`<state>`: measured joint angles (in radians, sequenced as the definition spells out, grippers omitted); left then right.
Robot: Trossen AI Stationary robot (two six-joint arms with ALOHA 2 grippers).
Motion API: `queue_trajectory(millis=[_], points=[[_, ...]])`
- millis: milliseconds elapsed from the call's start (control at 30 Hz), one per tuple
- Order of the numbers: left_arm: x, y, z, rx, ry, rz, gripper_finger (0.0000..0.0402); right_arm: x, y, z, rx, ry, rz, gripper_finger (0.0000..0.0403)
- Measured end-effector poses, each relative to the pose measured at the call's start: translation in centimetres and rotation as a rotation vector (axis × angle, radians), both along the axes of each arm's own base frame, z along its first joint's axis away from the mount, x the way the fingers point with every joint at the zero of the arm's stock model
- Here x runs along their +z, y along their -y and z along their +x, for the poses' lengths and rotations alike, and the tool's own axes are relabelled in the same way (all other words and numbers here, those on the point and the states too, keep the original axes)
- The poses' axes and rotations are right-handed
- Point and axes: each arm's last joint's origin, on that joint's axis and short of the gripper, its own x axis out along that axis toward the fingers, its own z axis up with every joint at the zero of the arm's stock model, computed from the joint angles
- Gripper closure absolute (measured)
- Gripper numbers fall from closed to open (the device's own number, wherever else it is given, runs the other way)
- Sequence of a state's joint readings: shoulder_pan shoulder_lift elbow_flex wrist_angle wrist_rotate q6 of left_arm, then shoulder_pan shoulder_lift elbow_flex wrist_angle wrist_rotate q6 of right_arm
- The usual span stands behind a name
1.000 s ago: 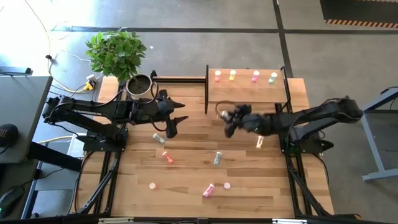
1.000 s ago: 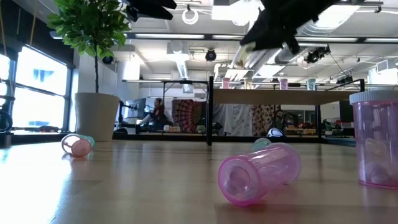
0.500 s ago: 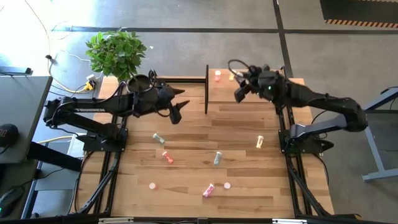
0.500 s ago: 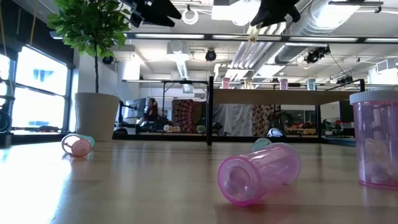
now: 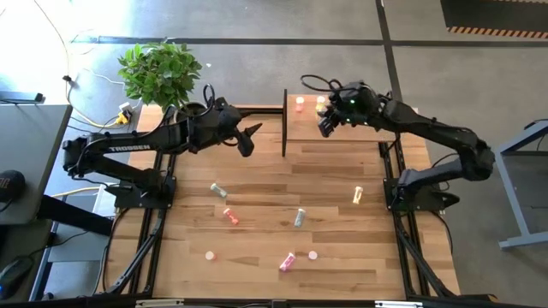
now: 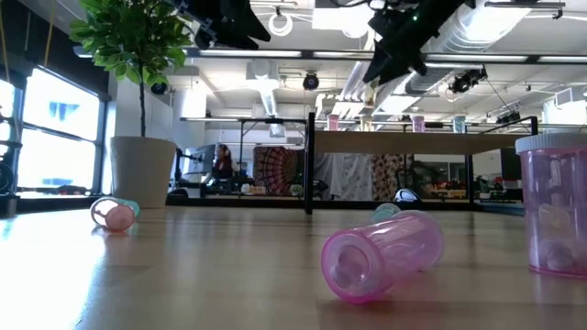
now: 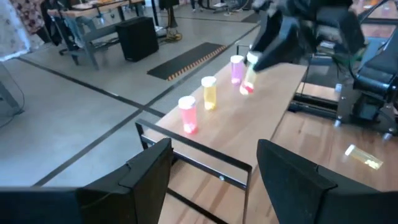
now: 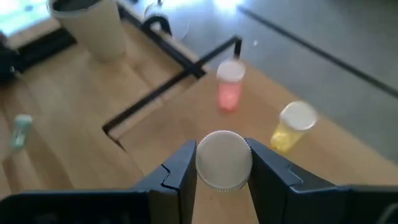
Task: Pick and place medicine bottles onto shelf by color
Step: Put the left yellow medicine bottle aligned with the other yellow medicine bottle on the shelf
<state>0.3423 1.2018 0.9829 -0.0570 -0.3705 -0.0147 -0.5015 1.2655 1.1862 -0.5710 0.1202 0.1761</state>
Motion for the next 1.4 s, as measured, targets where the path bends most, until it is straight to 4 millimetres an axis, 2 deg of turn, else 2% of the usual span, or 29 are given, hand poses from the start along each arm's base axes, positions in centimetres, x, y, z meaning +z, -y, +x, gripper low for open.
queue_trajectory(millis=[367, 667, 1400], points=[[-0.4, -0.3, 0.4, 0.008, -0.007, -0.010, 0.0174, -2.7, 1.4, 1.3, 0.024, -0.145, 0.032, 0.0297], [-0.6, -0.4, 0.5, 0.008, -0.017, -0.014, 0.0174, -3.8, 2.4, 1.6, 0.008, -0.185, 0.059, 0.0297], [-0.7, -0.3, 0.5, 0.003, -0.028, -0.003, 0.0174, -4.0, 2.4, 1.6, -0.016, -0.191, 0.069, 0.0297]])
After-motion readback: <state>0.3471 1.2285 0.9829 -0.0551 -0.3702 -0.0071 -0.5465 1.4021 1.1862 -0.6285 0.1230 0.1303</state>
